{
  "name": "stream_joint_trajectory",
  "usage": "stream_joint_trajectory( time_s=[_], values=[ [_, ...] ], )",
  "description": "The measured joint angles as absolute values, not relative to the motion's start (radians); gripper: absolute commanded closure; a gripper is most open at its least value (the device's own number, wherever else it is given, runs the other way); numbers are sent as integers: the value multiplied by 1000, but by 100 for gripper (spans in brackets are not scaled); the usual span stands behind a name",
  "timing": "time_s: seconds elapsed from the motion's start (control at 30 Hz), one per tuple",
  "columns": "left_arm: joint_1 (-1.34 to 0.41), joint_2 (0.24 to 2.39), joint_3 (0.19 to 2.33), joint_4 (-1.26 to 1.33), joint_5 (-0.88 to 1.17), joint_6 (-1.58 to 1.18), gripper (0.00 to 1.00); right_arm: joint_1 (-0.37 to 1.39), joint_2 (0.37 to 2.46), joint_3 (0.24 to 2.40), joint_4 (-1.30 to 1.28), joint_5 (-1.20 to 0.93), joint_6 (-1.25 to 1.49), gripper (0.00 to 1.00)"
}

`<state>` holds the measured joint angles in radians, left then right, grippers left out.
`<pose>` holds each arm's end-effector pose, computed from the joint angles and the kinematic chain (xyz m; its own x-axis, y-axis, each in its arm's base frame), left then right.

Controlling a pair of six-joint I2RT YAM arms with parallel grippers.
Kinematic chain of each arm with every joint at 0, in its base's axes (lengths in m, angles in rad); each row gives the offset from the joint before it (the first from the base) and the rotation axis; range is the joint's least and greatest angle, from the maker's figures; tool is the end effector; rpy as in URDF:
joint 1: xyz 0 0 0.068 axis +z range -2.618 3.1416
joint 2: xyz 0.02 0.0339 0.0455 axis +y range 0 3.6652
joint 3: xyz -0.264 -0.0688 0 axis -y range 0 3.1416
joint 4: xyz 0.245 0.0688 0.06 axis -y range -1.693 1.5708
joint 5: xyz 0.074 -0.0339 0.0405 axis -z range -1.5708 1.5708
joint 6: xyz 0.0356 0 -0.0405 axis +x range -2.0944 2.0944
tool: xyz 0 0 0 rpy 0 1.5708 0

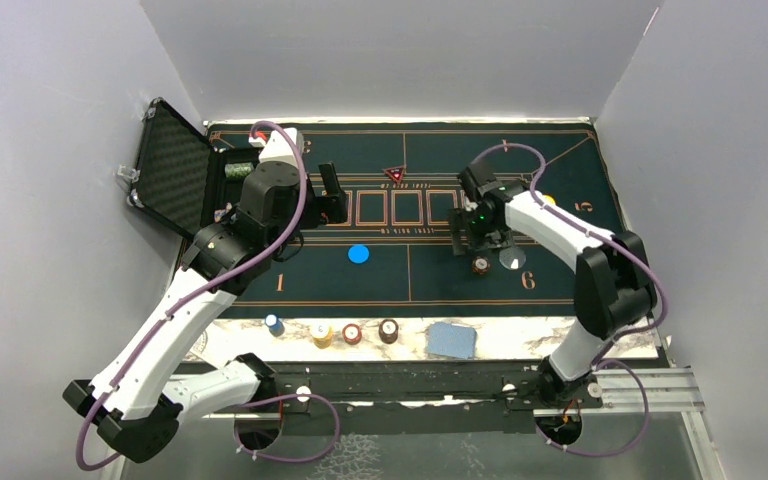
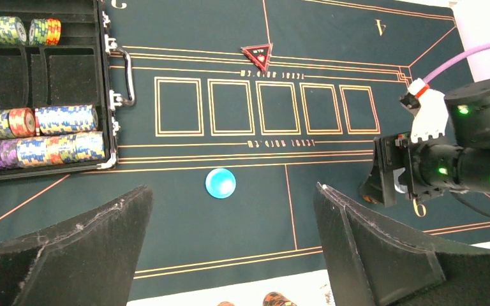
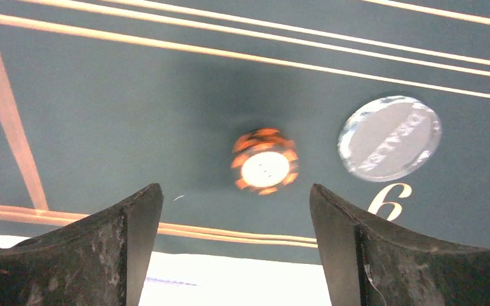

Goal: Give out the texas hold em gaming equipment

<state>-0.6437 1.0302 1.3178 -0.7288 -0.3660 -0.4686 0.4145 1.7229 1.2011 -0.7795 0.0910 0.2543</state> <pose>0.1668 -0.1093 0.4211 -0.4409 -0.1964 -0.8758 0.1148 0.9554 -0.2720 0.3047 0.1305 0.1988 -0.9492 -0.1439 -0.2797 -0.1448 0.9893 -0.0178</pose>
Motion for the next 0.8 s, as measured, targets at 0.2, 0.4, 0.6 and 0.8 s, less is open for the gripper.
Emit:
stream_joint_trajectory(
  time_s=[0.2,0.4,0.6,0.8],
  values=[
    [-644,1028,1318,-729,-366,-466,1,764,1602,1287,-839,55,310,2],
    [-644,1013,1318,-730,-366,-465,1,1084,1656,1313,-851,-23,395,1],
    [-644,989,1317,-730,-364,-466,1,1153,1767,1346,-867,-11,428,3],
    [-644,976,1317,-734,-364,-466,1,1172,1830,1361,-864,-5,445,19]
  ],
)
